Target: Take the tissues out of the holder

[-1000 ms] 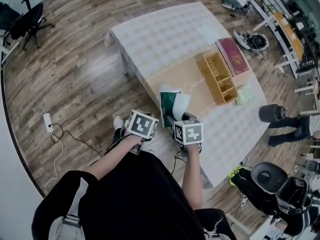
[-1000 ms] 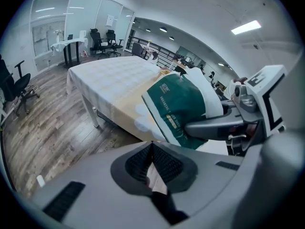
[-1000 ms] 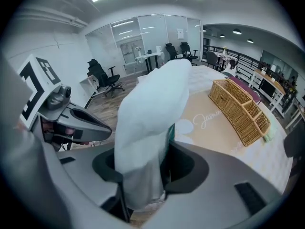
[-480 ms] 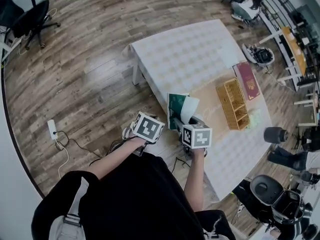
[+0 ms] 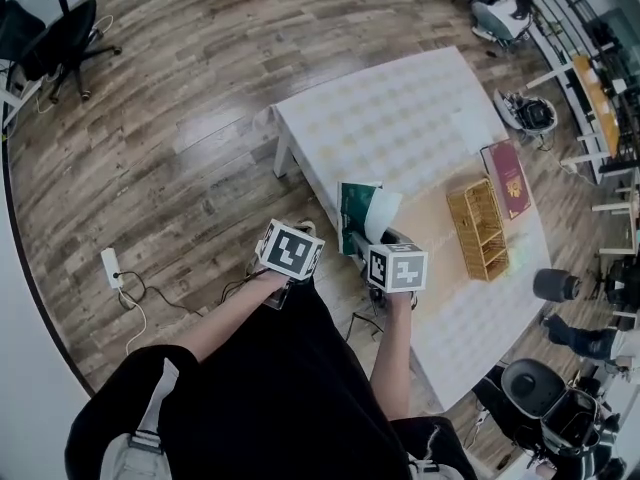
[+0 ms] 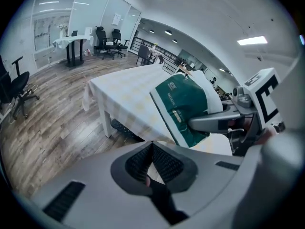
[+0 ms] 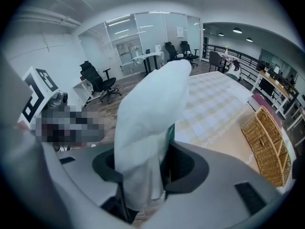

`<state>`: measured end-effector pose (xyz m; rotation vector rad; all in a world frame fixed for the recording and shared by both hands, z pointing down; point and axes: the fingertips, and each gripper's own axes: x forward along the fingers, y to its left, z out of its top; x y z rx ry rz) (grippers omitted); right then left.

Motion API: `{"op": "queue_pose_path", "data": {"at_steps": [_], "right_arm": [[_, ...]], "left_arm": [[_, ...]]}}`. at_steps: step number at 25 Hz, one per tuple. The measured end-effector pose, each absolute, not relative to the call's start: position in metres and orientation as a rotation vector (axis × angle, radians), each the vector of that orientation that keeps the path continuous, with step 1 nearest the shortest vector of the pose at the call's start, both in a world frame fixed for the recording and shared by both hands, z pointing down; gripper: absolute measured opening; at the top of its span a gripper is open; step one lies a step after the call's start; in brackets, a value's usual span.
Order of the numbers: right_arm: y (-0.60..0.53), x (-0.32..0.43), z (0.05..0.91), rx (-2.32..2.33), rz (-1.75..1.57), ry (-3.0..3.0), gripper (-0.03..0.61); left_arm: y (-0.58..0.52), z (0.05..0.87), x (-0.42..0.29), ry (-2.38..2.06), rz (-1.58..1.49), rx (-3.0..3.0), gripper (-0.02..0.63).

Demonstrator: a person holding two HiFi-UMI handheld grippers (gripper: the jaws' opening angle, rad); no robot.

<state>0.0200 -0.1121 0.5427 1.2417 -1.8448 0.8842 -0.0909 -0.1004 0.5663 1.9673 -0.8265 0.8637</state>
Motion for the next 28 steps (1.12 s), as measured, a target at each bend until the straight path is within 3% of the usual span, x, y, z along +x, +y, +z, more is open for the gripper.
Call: {"op": "queue_pose_path", "data": {"at_steps": [11, 28], "right_arm": [[-0.2, 0.009, 0.556, 1.195, 0.881, -1.84, 0.219], [-0.308, 0.023, 0.566, 1.238, 0.94, -1.836, 0.221]], "left_arm": [[-0.197, 0.567, -0.095, -0.852, 0.917, 1.976, 0.008], [-0.31, 0.563, -0.04, -0.756, 1.056, 2.026, 0.009]]}}
